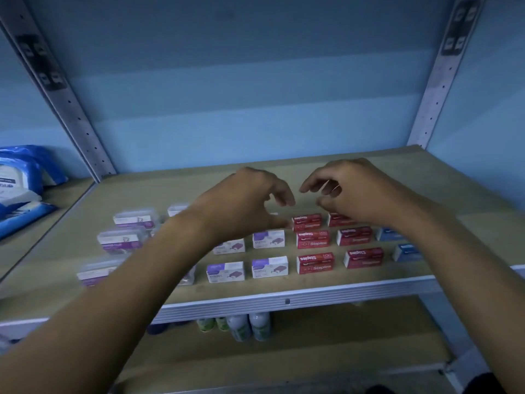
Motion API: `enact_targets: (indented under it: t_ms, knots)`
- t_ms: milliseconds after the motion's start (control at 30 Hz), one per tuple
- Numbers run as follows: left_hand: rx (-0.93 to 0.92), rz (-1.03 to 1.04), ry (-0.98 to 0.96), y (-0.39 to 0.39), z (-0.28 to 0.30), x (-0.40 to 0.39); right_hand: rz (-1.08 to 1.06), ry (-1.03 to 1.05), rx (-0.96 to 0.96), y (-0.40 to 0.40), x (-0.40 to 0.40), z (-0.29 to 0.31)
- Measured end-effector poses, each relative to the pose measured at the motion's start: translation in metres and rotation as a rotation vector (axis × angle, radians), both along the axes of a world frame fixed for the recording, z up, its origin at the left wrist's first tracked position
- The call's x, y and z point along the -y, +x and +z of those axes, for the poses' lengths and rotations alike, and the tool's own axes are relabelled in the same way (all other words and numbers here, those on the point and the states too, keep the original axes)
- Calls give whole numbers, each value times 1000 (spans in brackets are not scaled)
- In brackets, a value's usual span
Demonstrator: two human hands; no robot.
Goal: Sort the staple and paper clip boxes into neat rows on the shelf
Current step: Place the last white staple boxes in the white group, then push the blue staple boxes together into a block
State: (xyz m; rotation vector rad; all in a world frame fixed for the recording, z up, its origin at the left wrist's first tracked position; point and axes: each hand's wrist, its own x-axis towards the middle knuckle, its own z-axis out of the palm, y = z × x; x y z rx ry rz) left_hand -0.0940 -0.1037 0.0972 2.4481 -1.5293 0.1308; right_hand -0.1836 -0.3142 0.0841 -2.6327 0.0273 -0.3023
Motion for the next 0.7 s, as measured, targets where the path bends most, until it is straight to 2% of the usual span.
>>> enact_targets:
  t_ms: [233,433,700]
  knots:
    - [-78,-139,-99,-59,-13,69,-93,-42,-71,-64,44,9]
    - [53,-141,-171,-86,-39,118,-183,-60,-124,-110,83,7]
    - [184,-101,-99,-96,-47,140,-243,-95,-256,-129,114,-12]
